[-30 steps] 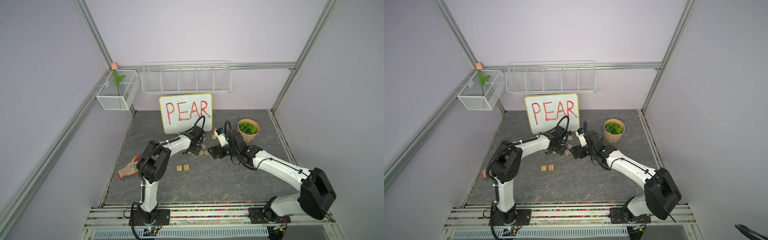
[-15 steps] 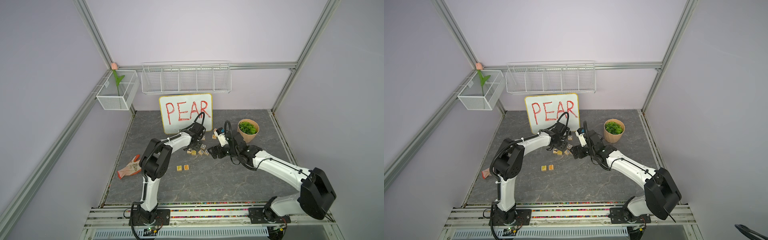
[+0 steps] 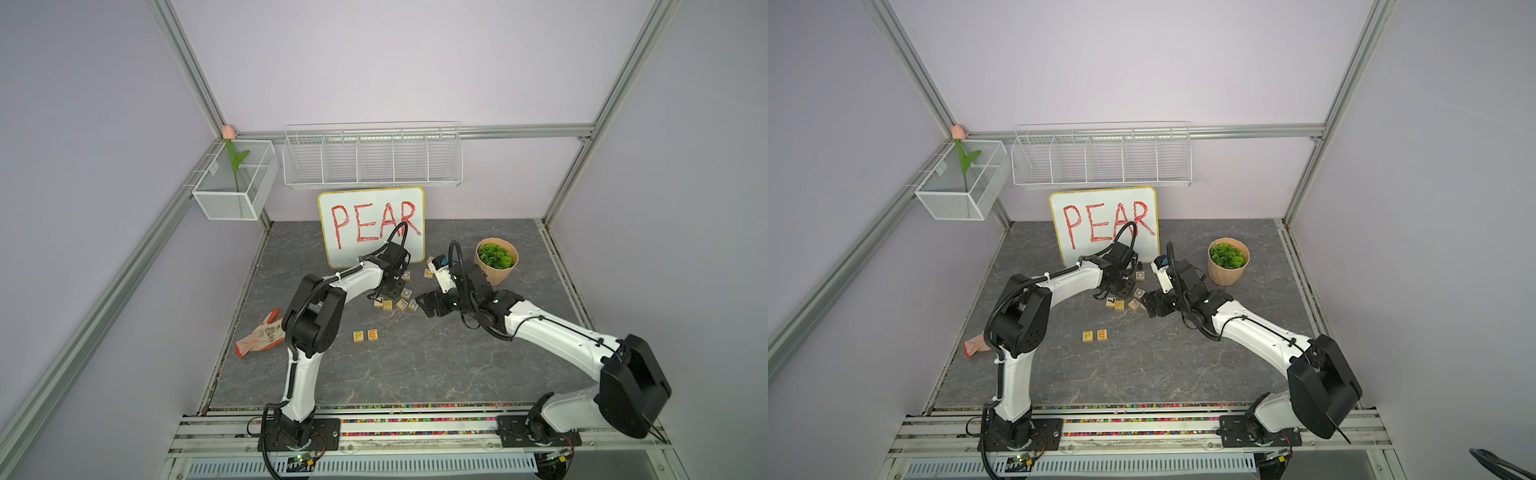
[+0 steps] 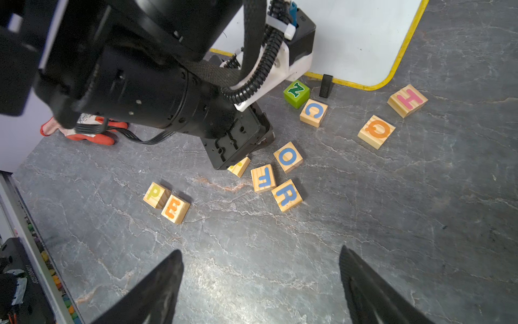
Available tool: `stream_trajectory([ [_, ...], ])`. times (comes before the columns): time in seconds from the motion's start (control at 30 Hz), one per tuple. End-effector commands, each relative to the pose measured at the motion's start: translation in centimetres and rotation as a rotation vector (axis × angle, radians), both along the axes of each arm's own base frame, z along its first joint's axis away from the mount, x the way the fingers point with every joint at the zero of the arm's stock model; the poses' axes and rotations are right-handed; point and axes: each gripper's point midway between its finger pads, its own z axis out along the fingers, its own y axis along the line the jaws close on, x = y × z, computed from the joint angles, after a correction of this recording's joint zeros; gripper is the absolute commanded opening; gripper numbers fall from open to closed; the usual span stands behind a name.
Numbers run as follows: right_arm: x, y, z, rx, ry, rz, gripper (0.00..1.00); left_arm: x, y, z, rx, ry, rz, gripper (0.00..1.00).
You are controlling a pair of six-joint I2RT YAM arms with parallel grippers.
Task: Spell the uppercase word “pear” with letter blocks
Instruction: Pick up the letter block from the center of the board.
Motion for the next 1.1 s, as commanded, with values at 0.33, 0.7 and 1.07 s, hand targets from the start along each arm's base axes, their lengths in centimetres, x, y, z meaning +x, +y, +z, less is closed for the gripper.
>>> stream_trajectory([
  [0.33, 0.5, 1.0, 0.7, 0.006, -0.035, 0.036, 0.89, -1.0, 0.1, 2.5, -0.063, 0.018, 0.12, 0.27],
  [0.7, 0.3, 1.5, 1.2, 0.017, -0.056, 0.081, 0.89, -5.7, 1.6, 7.7, -0.148, 0.003, 0.267, 0.25],
  [1.07, -0.2, 1.9, 1.6, 0.044, -0.068, 0.115, 0.89, -14.3, 1.7, 3.7, -0.219, 0.128, 0.464, 0.24],
])
